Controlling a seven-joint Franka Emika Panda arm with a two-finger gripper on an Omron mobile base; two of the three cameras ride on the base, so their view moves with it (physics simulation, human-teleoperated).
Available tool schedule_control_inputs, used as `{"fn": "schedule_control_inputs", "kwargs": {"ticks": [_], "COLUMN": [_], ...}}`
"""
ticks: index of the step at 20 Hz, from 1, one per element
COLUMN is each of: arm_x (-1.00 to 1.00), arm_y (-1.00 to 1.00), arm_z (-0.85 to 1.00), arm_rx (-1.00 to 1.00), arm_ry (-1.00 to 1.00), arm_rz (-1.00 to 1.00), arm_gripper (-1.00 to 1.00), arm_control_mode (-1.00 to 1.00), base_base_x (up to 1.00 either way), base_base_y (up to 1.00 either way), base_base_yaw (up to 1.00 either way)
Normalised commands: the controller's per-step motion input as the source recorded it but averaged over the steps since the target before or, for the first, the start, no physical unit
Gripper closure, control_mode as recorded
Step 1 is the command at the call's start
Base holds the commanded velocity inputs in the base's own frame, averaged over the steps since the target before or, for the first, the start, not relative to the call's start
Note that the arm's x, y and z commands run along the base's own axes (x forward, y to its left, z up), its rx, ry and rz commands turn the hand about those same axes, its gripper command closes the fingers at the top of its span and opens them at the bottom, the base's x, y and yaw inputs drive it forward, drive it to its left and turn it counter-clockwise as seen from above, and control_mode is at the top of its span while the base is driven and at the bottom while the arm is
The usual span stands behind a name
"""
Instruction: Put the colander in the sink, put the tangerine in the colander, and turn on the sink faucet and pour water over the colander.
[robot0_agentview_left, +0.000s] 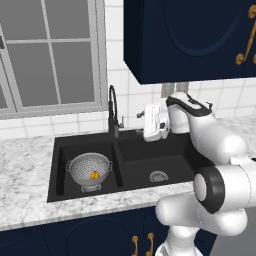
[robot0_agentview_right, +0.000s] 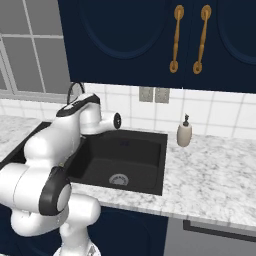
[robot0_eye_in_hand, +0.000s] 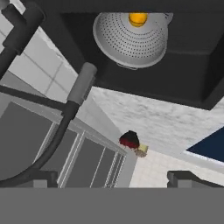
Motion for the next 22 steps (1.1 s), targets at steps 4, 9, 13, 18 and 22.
{"fn": "schedule_control_inputs", "kwargs": {"ticks": [4,9,13,18,22], "arm_x": [0.14,0.17,0.37,0.3,0.12], "arm_y": [0.05,0.24,0.38,0.06,-0.02], "arm_z": [-0.39,-0.2,0.0,-0.19,-0.39], "arm_rx": [0.08,0.05,0.02,0.0,0.0], "arm_ry": [0.07,0.01,0.0,0.09,0.18], "arm_rz": [-0.07,-0.07,-0.06,-0.05,-0.02], "arm_gripper": [-1.0,-1.0,-1.0,-1.0,-1.0], "arm_control_mode": [-1.0,-1.0,-1.0,-1.0,-1.0], "base_base_x": [0.0,0.0,0.0,0.0,0.0], "base_base_y": [0.0,0.0,0.0,0.0,0.0], "base_base_yaw": [0.0,0.0,0.0,0.0,0.0]}}
